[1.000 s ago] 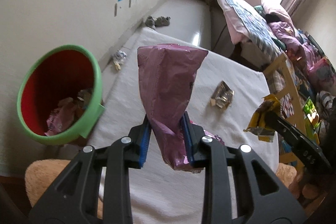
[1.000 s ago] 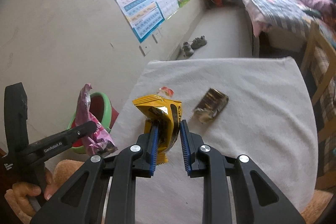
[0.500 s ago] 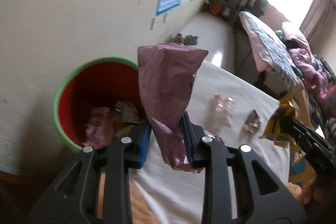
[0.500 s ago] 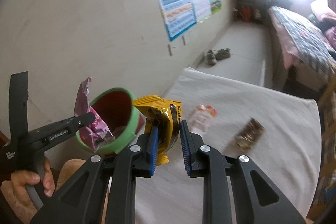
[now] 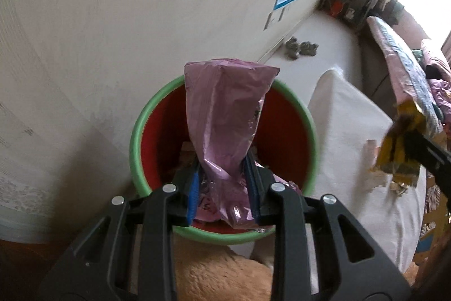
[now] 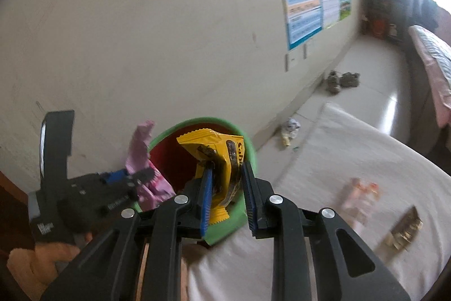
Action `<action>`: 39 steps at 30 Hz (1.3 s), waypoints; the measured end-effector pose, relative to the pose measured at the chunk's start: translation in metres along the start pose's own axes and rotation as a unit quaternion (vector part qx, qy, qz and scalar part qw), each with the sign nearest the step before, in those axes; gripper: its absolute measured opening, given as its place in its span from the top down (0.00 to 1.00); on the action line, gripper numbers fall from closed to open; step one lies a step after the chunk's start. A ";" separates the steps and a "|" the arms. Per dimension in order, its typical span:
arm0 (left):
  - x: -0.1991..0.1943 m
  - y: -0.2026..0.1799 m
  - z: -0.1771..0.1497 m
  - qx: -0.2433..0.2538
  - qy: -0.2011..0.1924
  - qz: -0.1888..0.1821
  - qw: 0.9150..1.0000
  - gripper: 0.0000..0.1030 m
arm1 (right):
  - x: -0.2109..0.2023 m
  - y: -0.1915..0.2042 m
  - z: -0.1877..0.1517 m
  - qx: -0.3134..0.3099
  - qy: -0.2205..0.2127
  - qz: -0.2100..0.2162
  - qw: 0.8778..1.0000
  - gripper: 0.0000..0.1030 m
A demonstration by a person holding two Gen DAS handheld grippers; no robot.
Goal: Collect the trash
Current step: 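Open both grippers to drop the pink bag and yellow wrapper into the bucket, then grasp the white POCKY box with the left gripper while the right gripper grasps the brown cigarette pack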
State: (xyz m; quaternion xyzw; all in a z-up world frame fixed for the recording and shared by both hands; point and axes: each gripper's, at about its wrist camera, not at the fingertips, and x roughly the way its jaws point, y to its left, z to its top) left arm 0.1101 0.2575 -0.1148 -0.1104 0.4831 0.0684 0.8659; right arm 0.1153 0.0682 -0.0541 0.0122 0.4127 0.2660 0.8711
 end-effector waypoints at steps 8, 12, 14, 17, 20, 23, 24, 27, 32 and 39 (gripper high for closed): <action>0.016 0.016 -0.005 -0.035 0.008 0.006 0.999 0.37 | 0.028 0.010 0.008 0.004 0.003 0.020 1.000 0.39; 0.016 0.015 -0.007 -0.030 0.009 0.011 0.999 0.36 | 0.015 -0.015 -0.005 0.042 -0.003 -0.005 0.999 0.37; 0.013 0.012 -0.009 -0.026 0.005 0.010 1.000 0.35 | 0.005 -0.040 -0.014 0.074 -0.012 -0.039 0.996 0.35; 0.009 0.002 -0.010 -0.011 -0.009 0.024 1.000 0.32 | -0.015 -0.107 -0.039 0.149 -0.021 -0.142 0.978 0.34; 0.001 -0.017 -0.015 0.010 -0.024 0.025 0.999 0.31 | -0.029 -0.166 -0.062 0.212 -0.014 -0.235 0.948 0.33; -0.007 -0.036 -0.018 0.028 -0.031 0.013 0.999 0.29 | -0.028 -0.225 -0.087 0.276 0.029 -0.300 0.913 0.30; -0.008 -0.044 -0.020 0.032 -0.030 0.006 0.999 0.28 | -0.027 -0.235 -0.095 0.292 0.041 -0.300 0.907 0.30; -0.007 -0.066 -0.025 0.050 -0.020 -0.011 0.998 0.27 | -0.018 -0.257 -0.112 0.325 0.065 -0.287 0.899 0.30; -0.003 -0.109 -0.034 0.092 0.001 -0.041 0.995 0.27 | -0.004 -0.270 -0.119 0.324 0.072 -0.242 0.912 0.45; 0.023 -0.169 -0.037 0.106 0.045 -0.101 0.988 0.27 | -0.053 -0.253 -0.133 0.304 0.028 -0.168 0.937 0.51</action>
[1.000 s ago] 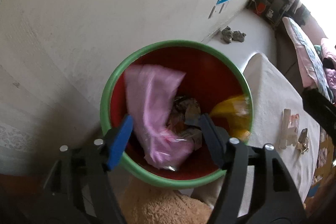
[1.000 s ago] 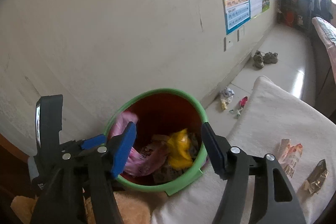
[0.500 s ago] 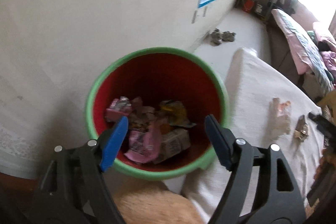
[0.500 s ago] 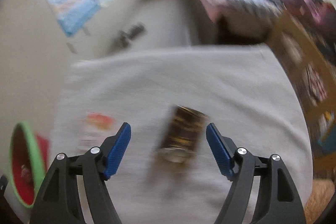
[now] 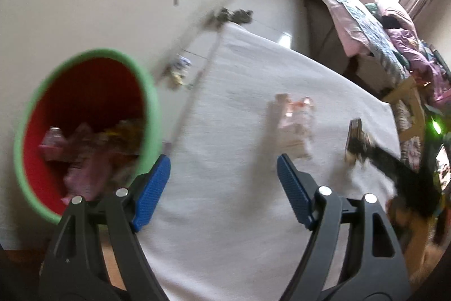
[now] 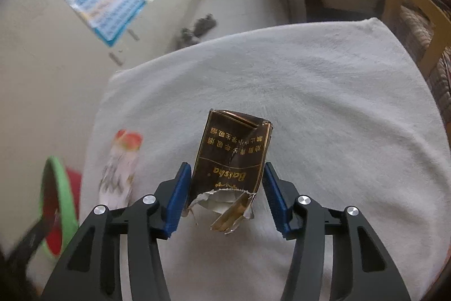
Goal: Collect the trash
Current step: 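Grasp the white POCKY box with the left gripper while the right gripper grasps the brown cigarette pack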
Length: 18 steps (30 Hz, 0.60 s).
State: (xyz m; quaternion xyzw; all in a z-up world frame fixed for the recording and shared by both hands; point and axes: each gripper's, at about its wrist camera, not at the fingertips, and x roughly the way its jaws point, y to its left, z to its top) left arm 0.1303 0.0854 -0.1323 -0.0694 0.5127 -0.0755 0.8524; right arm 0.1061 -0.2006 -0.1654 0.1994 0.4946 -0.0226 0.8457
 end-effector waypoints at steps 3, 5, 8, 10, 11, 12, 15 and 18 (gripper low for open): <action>0.021 -0.025 0.007 0.015 0.014 -0.007 1.000 0.27 | -0.027 -0.006 -0.024 -0.042 0.001 0.008 0.999 0.50; 0.038 -0.045 0.012 0.034 0.029 -0.009 0.999 0.27 | -0.043 -0.011 -0.044 -0.069 0.005 0.003 0.998 0.50; 0.058 -0.064 0.016 0.045 0.044 -0.009 0.998 0.27 | -0.048 -0.020 -0.066 -0.085 0.019 -0.001 0.996 0.50; 0.072 -0.076 0.018 0.053 0.051 0.003 0.997 0.27 | -0.044 -0.024 -0.073 -0.088 0.037 0.006 0.995 0.49; 0.079 -0.080 0.019 0.056 0.055 0.009 0.997 0.27 | -0.042 -0.027 -0.073 -0.088 0.045 0.010 0.995 0.49; 0.085 -0.084 0.020 0.057 0.062 0.014 0.996 0.27 | -0.041 -0.029 -0.074 -0.084 0.049 0.014 0.995 0.48; 0.095 -0.087 0.023 0.045 0.076 0.012 0.996 0.27 | -0.041 -0.029 -0.076 -0.081 0.054 0.029 0.995 0.47; 0.103 -0.088 0.027 0.035 0.087 0.012 0.996 0.28 | -0.043 -0.030 -0.076 -0.078 0.050 0.037 0.995 0.42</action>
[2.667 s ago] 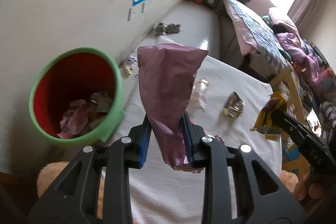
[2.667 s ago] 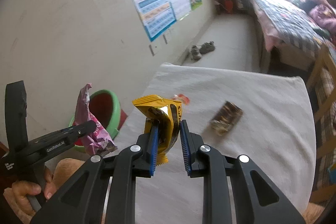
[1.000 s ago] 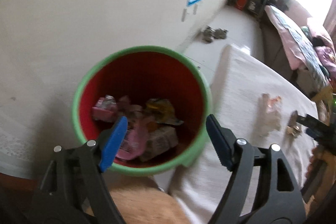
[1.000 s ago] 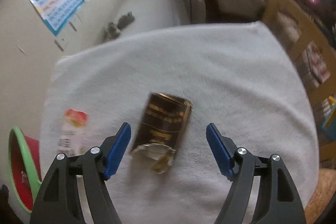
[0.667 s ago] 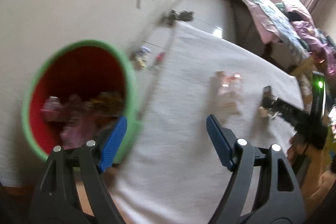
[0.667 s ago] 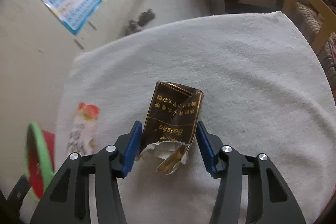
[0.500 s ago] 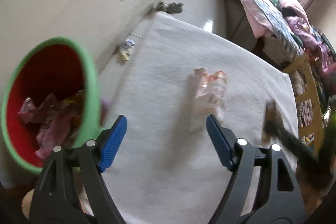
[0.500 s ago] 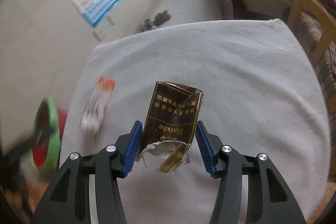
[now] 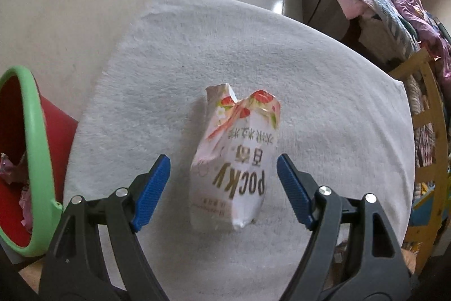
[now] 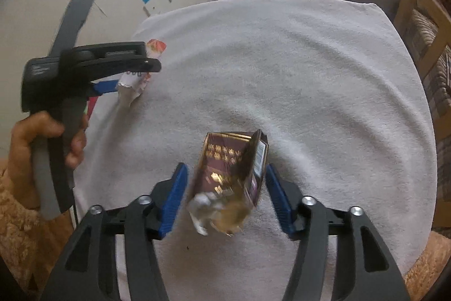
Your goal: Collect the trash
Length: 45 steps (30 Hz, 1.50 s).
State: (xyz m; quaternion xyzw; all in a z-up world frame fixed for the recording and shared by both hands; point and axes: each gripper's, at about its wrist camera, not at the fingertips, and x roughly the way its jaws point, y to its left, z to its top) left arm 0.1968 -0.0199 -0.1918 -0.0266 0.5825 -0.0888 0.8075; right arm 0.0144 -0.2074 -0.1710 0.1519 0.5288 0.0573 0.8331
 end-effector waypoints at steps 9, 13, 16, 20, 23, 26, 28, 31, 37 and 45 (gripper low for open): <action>-0.027 0.003 -0.013 0.013 -0.023 -0.005 1.000 0.59 | -0.010 -0.006 0.004 0.017 -0.022 0.007 1.000 0.41; -0.059 0.013 -0.029 0.005 -0.049 -0.022 0.999 0.59 | -0.006 -0.006 0.005 0.023 -0.011 -0.001 1.000 0.41; -0.080 0.021 -0.042 -0.004 -0.064 -0.033 0.997 0.59 | -0.003 -0.007 0.005 0.029 0.000 -0.006 1.000 0.41; -0.101 0.029 -0.058 -0.007 -0.076 -0.043 0.996 0.59 | 0.002 -0.006 0.004 0.025 0.010 -0.013 1.000 0.41; -0.108 0.031 -0.071 -0.008 -0.073 -0.049 0.996 0.59 | 0.002 -0.004 0.001 0.024 0.014 -0.016 0.999 0.41; -0.111 0.031 -0.082 -0.006 -0.070 -0.052 0.996 0.59 | 0.003 -0.002 0.001 0.020 0.015 -0.021 0.999 0.41; -0.114 0.031 -0.087 -0.006 -0.071 -0.053 0.996 0.59 | 0.004 -0.001 0.001 0.018 0.016 -0.025 0.999 0.41; -0.118 0.031 -0.094 -0.006 -0.072 -0.055 0.996 0.59 | 0.008 0.001 0.001 0.021 0.022 -0.024 0.999 0.41; -0.124 0.032 -0.097 -0.002 -0.082 -0.053 0.995 0.59 | 0.011 0.004 0.001 0.013 0.025 -0.028 0.999 0.59; -0.133 0.037 -0.102 -0.002 -0.098 -0.044 0.994 0.59 | -0.010 0.013 0.007 0.003 -0.021 -0.022 1.000 0.63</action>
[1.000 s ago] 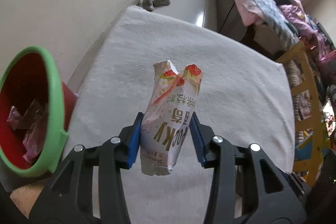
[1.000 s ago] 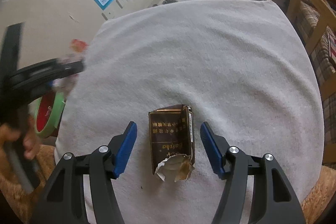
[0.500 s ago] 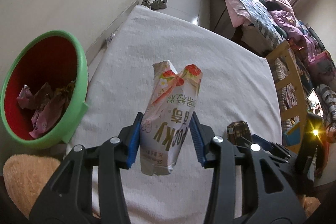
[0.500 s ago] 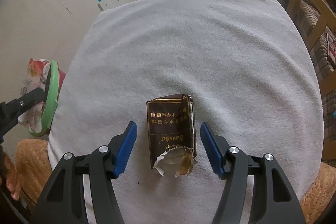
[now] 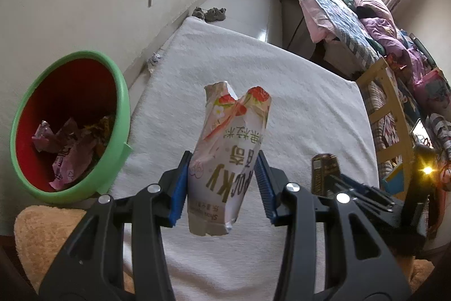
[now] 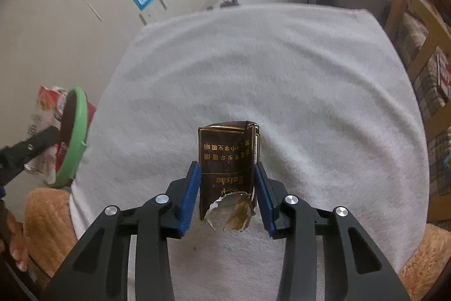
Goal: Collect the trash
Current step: 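Carry the POCKY box and cigarette pack over the red bucket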
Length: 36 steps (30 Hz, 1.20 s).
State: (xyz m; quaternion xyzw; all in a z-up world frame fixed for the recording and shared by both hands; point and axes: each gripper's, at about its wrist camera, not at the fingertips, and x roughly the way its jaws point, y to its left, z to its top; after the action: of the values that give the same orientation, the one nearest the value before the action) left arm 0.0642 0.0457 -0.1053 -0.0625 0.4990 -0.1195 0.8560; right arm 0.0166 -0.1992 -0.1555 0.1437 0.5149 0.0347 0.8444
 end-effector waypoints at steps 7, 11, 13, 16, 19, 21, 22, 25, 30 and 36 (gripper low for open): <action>-0.018 0.005 0.002 0.004 -0.026 0.012 1.000 0.59 | -0.039 0.032 0.010 -0.046 -0.064 -0.003 0.997 0.63; -0.027 0.010 0.004 0.000 -0.041 0.015 0.999 0.59 | -0.055 0.051 0.012 -0.077 -0.090 -0.004 0.993 0.63; -0.031 0.012 0.005 0.001 -0.048 0.018 0.999 0.59 | -0.062 0.061 0.013 -0.089 -0.100 -0.002 0.991 0.63; -0.038 0.015 0.005 0.002 -0.059 0.025 0.998 0.59 | -0.071 0.073 0.016 -0.103 -0.112 -0.001 0.988 0.63; -0.045 0.020 0.006 0.002 -0.069 0.031 0.997 0.59 | -0.080 0.085 0.018 -0.118 -0.125 0.002 0.985 0.63; -0.050 0.024 0.006 -0.002 -0.076 0.033 0.997 0.59 | -0.086 0.093 0.020 -0.127 -0.132 0.004 0.983 0.63; -0.051 0.025 0.006 -0.004 -0.078 0.033 0.996 0.59 | -0.089 0.097 0.021 -0.132 -0.136 0.006 0.982 0.63; -0.057 0.032 0.007 -0.009 -0.085 0.036 0.996 0.59 | -0.094 0.112 0.024 -0.145 -0.143 0.013 0.979 0.63; -0.067 0.046 0.013 -0.019 -0.103 0.049 0.993 0.59 | -0.097 0.136 0.028 -0.169 -0.147 0.029 0.974 0.63; -0.074 0.089 0.025 -0.059 -0.113 0.082 0.988 0.58 | -0.082 0.170 0.045 -0.172 -0.123 0.096 0.973 0.62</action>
State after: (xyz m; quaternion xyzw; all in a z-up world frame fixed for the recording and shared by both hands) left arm 0.0636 0.1506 -0.0505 -0.0853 0.4088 -0.0115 0.9085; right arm 0.0331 -0.0627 -0.0181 0.0486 0.3773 0.1860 0.9059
